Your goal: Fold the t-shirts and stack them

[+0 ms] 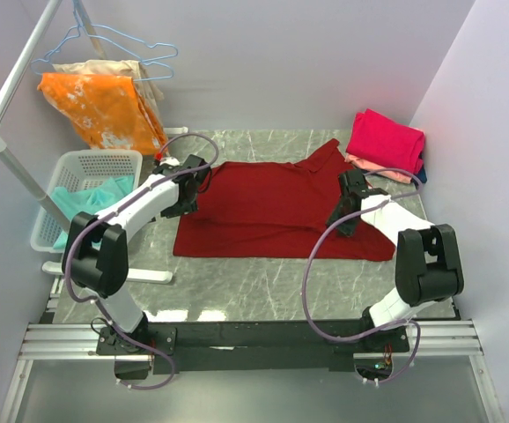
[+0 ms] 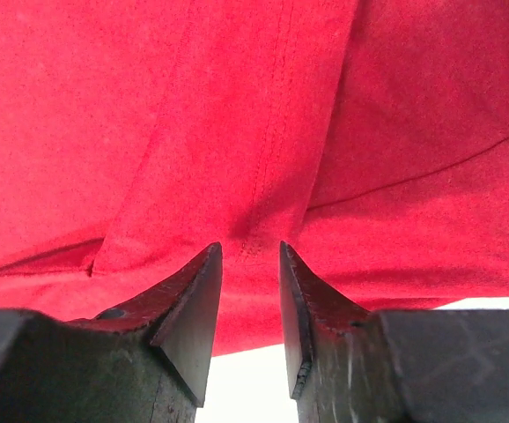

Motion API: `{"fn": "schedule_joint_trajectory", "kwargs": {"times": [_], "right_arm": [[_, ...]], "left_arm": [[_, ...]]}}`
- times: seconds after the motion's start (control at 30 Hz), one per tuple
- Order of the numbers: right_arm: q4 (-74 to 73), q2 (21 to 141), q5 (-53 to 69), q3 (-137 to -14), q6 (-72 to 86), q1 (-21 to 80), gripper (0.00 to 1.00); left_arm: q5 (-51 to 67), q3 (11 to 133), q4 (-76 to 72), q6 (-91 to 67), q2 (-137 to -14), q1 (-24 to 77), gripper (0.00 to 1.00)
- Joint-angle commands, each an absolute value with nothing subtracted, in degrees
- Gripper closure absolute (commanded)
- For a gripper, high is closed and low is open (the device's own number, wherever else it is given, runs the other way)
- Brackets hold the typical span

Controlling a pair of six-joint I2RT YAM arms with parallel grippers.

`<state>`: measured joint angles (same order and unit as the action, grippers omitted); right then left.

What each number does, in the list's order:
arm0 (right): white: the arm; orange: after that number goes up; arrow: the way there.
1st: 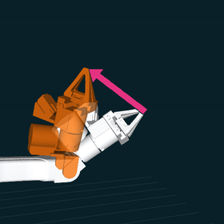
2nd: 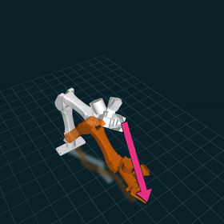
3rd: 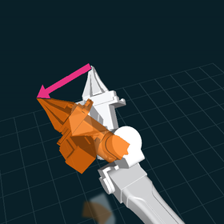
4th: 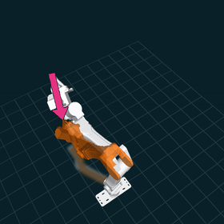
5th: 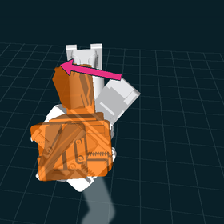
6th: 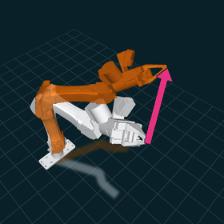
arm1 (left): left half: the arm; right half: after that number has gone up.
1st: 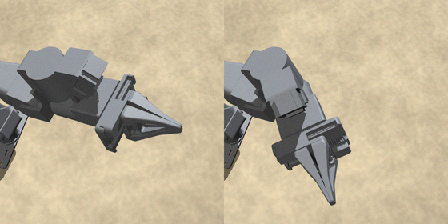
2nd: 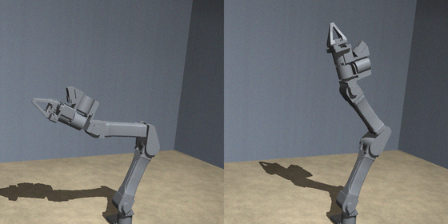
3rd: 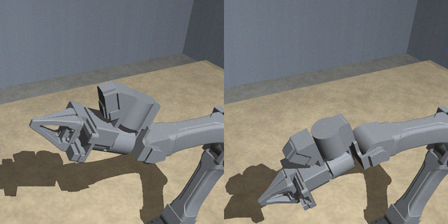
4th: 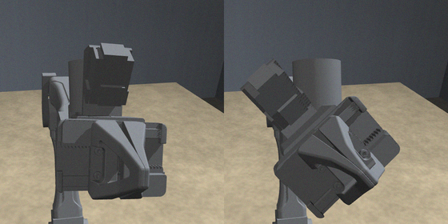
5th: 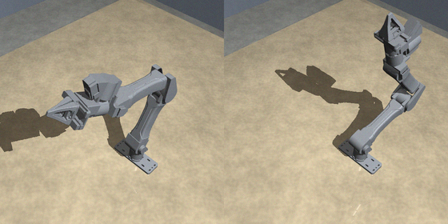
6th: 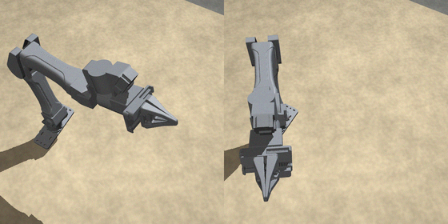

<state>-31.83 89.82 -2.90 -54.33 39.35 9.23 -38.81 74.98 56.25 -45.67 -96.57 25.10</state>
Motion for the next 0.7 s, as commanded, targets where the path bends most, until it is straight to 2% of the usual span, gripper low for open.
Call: {"fn": "schedule_joint_trajectory", "kwargs": {"times": [0.0,0.4,0.5,0.53,0.63,0.67], "right_arm": [[-33.0,91.8,-5.3,-57.1,39.0,9.7,0.60],[-33.8,91.6,-5.8,-53.2,40.3,10.0,0.60],[-32.6,93.1,-4.9,-52.9,40.4,10.0,0.69],[-32.4,93.8,-4.7,-53.1,40.4,10.1,0.79],[-32.5,94.5,-5.3,-54.5,40.7,10.5,0.91],[-33.2,94.5,-5.6,-55.0,40.8,10.6,0.92]], "left_arm": [[-38.7,77.5,55.5,-44.6,-97.5,25.3,0.01],[-38.7,77.4,55.0,-44.4,-98.3,25.3,0.01],[-38.8,77.8,55.1,-44.2,-98.9,25.3,0.01],[-38.9,77.8,55.2,-44.1,-98.9,25.3,0.00],[-39.2,77.9,55.3,-44.1,-98.9,25.3,0.00],[-39.4,78.0,55.5,-44.1,-98.9,25.3,0.00]]}}
